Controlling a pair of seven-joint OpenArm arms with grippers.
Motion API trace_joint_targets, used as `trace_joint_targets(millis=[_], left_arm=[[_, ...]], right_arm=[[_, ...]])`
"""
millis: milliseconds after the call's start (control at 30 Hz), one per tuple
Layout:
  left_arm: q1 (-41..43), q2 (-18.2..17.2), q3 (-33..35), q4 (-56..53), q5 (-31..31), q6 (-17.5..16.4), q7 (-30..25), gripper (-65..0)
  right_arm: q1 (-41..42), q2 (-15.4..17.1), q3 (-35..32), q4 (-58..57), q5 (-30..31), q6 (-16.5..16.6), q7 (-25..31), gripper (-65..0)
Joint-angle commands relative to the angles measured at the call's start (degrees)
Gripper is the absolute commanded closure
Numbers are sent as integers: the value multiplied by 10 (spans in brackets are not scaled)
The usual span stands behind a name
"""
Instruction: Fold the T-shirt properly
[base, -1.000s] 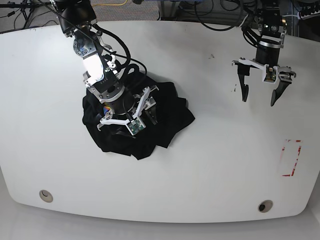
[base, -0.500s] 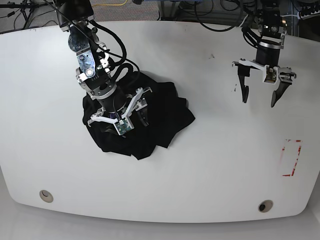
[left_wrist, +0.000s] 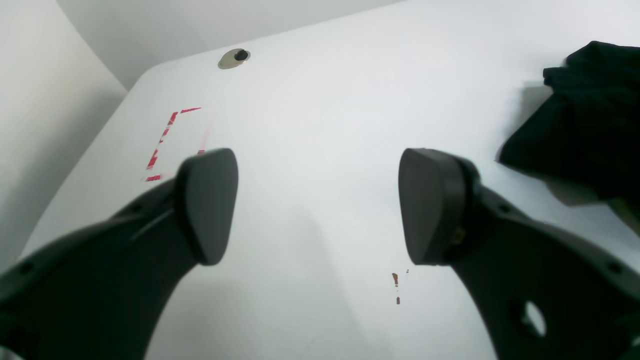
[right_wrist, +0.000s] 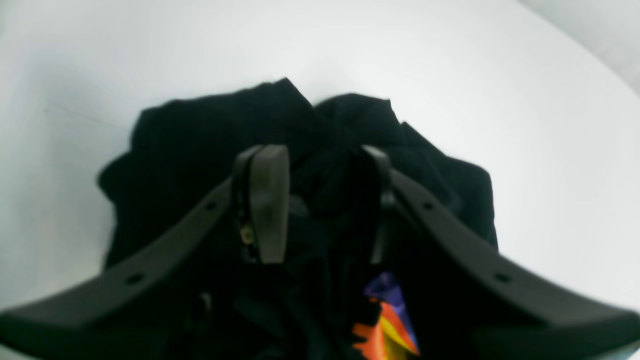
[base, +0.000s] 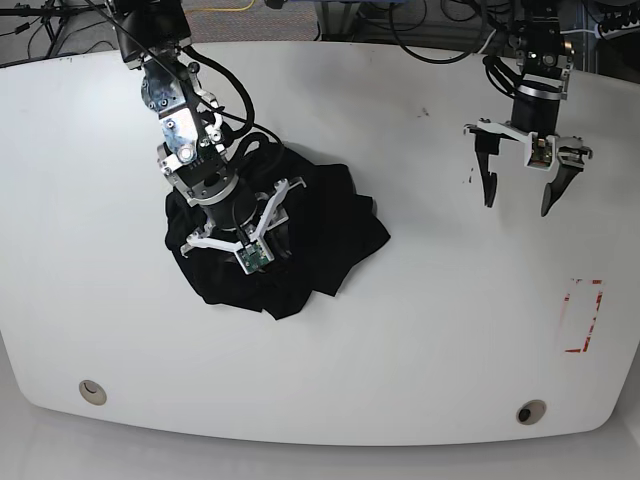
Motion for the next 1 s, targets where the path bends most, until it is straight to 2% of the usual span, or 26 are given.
trace_joint_targets(millis=[0, 233, 367, 500, 567, 767, 833, 967], left_arm=[[-1, -4, -2, 8, -2, 2, -16, -475], [2, -4, -5, 7, -2, 0, -12, -475], [4, -4, -6, 7, -1, 2, -11, -475], [2, -3, -5, 7, -1, 1, -12, -475], [0, -5, -6, 7, 0, 3, -13, -480], [1, -5, -6, 9, -1, 3, -12, -477], [1, -5, -6, 9, 0, 3, -13, -477], [0, -4, -9, 8, -3, 2, -8, -479]], right_arm=[[21, 5, 7, -6, -7, -5, 18, -304], [29, 9, 6, -21, -7, -4, 21, -391], [27, 14, 6, -19, -9, -5, 22, -370], [27, 15, 7, -17, -9, -6, 22, -334], [28, 10, 7, -21, -7, -5, 23, -244], [34, 8, 7, -27, -6, -7, 22, -59], [37, 8, 7, -33, -6, -8, 23, -35], [38, 10, 8, -45, -9, -8, 29, -62]])
